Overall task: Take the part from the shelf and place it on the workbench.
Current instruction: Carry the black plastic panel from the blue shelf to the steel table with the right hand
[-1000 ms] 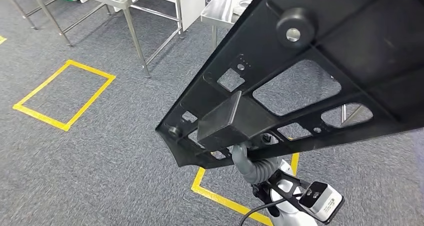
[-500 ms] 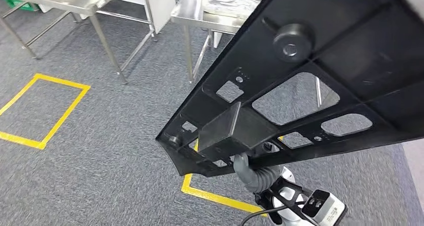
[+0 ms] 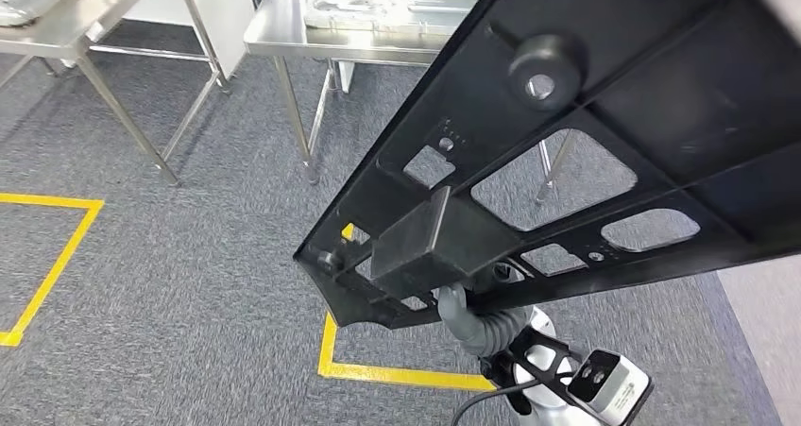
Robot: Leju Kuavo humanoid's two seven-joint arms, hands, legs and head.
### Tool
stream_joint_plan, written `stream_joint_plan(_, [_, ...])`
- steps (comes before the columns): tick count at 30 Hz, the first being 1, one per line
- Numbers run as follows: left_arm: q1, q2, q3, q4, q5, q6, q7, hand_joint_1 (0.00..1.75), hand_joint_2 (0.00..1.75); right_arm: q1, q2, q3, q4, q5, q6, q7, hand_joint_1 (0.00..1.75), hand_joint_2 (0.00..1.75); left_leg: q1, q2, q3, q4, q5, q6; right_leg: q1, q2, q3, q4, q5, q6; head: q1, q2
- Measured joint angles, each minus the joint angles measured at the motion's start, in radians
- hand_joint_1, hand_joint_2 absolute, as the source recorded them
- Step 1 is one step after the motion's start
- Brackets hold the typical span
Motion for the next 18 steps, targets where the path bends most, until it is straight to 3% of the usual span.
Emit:
stream_joint_plan(2, [-0.002,-0.001,0.001,0.0,-0.001,-0.003,0.002,0.0,1.75,-0.002,0.0,-0.001,0.0,-0.001,0.0,0.001,1.75,1.75,0.001,0.019,0.002,-0.006,0.004,0.014,-0.001,0.006,-0.005,0.002,-0.001,0.012,0.0,0.0])
stream_joint_plan(3, [-0.004,-0.002,0.001,0.0,-0.002,-0.004,0.003,0.0,1.75,-0.005,0.0,-0.001,0.0,-0.002,0.0,0.001,1.75,1.75,0.003,0.03,0.004,-0.011,0.007,0.021,0.0,-0.012,-0.013,0.018,-0.011,0.018,0.0,0.0])
stream_joint_plan(4, [-0.005,-0.003,0.001,0.0,-0.003,-0.006,0.005,0.0,1.75,-0.009,0.0,-0.001,0.0,-0.003,0.0,0.002,1.75,1.75,0.004,0.041,0.006,-0.016,0.009,0.027,0.0,-0.038,-0.03,0.053,-0.032,0.024,0.0,0.0])
stream_joint_plan(6, [-0.004,-0.003,0.002,0.0,-0.006,-0.007,0.007,0.0,1.75,-0.017,0.0,-0.001,0.001,-0.007,-0.001,0.003,1.75,1.75,0.002,0.066,0.008,-0.018,0.009,0.034,-0.004,-0.089,-0.093,0.179,-0.092,0.034,0.0,0.0])
stream_joint_plan(8, [-0.003,-0.003,0.002,0.0,-0.009,-0.007,0.009,0.0,1.75,-0.018,0.0,-0.001,0.004,-0.01,-0.003,0.002,1.75,1.75,0.0,0.092,0.008,-0.018,0.007,0.035,-0.01,-0.103,-0.146,0.278,-0.12,0.041,0.0,0.0])
stream_joint_plan(9, [-0.003,-0.003,0.002,0.0,-0.011,-0.008,0.009,0.0,1.75,-0.018,0.0,-0.001,0.005,-0.011,-0.003,0.002,1.75,1.75,0.0,0.103,0.009,-0.018,0.005,0.034,-0.012,-0.106,-0.146,0.275,-0.107,0.042,0.0,0.0])
stream_joint_plan(10, [-0.004,-0.003,0.002,0.0,-0.012,-0.009,0.009,0.0,1.75,-0.018,0.0,-0.001,0.006,-0.011,-0.004,0.002,1.75,1.75,0.0,0.114,0.011,-0.018,0.004,0.033,-0.013,-0.112,-0.123,0.23,-0.077,0.041,0.0,0.0])
stream_joint_plan(11, [-0.006,-0.003,0.002,0.0,-0.012,-0.01,0.009,0.0,1.75,-0.018,0.0,-0.001,0.006,-0.011,-0.004,0.001,1.75,1.75,0.0,0.124,0.015,-0.018,0.001,0.03,-0.011,-0.125,-0.085,0.158,-0.041,0.037,0.0,0.0])
stream_joint_plan(13, [-0.007,-0.004,0.002,0.0,-0.013,-0.01,0.009,0.0,1.75,-0.021,0.0,-0.001,0.006,-0.011,-0.005,0.001,1.75,1.75,-0.004,0.14,0.021,-0.017,-0.004,0.021,-0.001,-0.159,-0.018,0.028,0.004,0.024,0.0,0.0])
stream_joint_plan(14, [-0.008,-0.004,0.002,0.0,-0.013,-0.01,0.009,0.0,1.75,-0.022,0.0,-0.001,0.006,-0.011,-0.005,0.001,1.75,1.75,-0.006,0.148,0.023,-0.017,-0.007,0.016,0.003,-0.168,-0.004,-0.002,0.009,0.018,0.0,0.0])
stream_joint_plan(16, [-0.01,-0.004,0.002,0.0,-0.013,-0.01,0.009,0.0,1.75,-0.022,0.0,-0.001,0.006,-0.011,-0.005,0.001,1.75,1.75,-0.008,0.166,0.029,-0.02,-0.01,0.005,0.007,-0.154,-0.004,-0.012,0.009,0.008,0.0,0.0])
stream_joint_plan(18, [-0.014,-0.004,0.002,0.0,-0.013,-0.01,0.008,0.0,1.75,-0.022,0.0,-0.002,0.005,-0.011,-0.005,0.001,1.75,1.75,-0.005,0.152,0.031,-0.01,-0.023,-0.006,0.002,-0.135,0.001,-0.021,0.014,-0.004,0.0,0.0])
